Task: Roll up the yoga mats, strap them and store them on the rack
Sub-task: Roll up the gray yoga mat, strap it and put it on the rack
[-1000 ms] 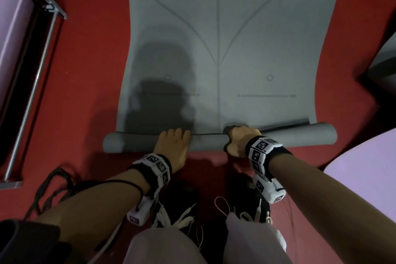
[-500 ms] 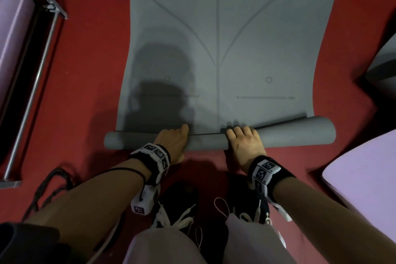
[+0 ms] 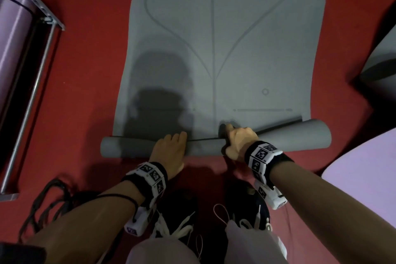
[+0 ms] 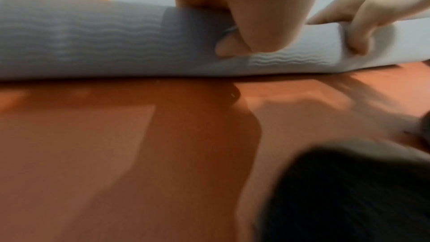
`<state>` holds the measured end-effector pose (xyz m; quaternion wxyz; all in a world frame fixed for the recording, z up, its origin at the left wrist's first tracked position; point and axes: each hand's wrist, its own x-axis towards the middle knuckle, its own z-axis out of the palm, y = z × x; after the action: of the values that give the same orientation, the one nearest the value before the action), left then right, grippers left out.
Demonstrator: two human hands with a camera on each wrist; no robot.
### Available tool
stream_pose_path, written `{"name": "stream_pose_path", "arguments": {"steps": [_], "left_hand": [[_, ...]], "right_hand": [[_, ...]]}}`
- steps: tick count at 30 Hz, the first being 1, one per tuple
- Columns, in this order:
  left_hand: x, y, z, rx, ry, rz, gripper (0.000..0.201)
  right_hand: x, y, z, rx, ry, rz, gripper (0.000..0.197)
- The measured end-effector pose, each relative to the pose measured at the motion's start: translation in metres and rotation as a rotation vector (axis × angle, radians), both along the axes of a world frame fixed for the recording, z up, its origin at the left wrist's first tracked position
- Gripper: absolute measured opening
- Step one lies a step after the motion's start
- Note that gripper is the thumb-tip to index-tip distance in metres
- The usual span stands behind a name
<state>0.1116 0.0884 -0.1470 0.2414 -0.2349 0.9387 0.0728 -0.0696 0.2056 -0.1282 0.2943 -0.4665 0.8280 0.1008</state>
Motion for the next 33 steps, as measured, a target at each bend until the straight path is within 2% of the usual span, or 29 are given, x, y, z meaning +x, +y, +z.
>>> {"name": "stream_pose_path", "arguments": {"steps": [4,5,8,13,18,20,23,25,29,31,33], "left_hand": [[-0.009,-0.015,-0.003,0.068,-0.024,-0.050,0.070],[-0.013,-0.019,-0.003,0.101,-0.047,-0.049,0.070],[-0.026,-0.032,-0.004,0.159,-0.116,-0.034,0.062],[-0.037,-0.038,-0.002,0.226,-0.192,-0.016,0.045],[-0.041,-0.043,0.004,0.323,-0.223,0.057,0.036],[-0.037,-0.040,0.007,0.251,-0.136,0.049,0.038],[-0.019,-0.036,0.005,0.006,0.115,-0.070,0.044],[-0.001,-0.030,0.002,-0.054,0.173,-0.137,0.055],[0.016,-0.020,-0.007,-0.087,0.092,-0.168,0.092],[0.005,-0.018,-0.003,-0.096,0.026,-0.149,0.094],[-0.008,-0.021,0.000,-0.123,-0.029,-0.128,0.084]], "right_hand": [[0.002,0.007,-0.003,-0.021,-0.039,-0.021,0.061],[0.005,0.010,-0.003,-0.049,0.015,-0.007,0.065],[0.018,0.021,-0.006,-0.180,0.226,0.014,0.062],[0.030,0.038,-0.027,-0.190,0.312,0.148,0.086],[0.023,0.023,-0.027,-0.076,0.304,0.122,0.074],[0.015,0.017,-0.024,-0.068,0.249,0.109,0.068],[0.001,0.007,-0.019,-0.055,0.158,0.042,0.072],[-0.006,-0.001,-0.015,-0.028,0.095,-0.006,0.072],[-0.016,-0.009,-0.011,-0.029,0.029,-0.070,0.056],[-0.016,-0.009,-0.009,-0.018,0.005,-0.093,0.052],[-0.016,-0.007,-0.010,-0.026,-0.039,-0.145,0.050]]}}
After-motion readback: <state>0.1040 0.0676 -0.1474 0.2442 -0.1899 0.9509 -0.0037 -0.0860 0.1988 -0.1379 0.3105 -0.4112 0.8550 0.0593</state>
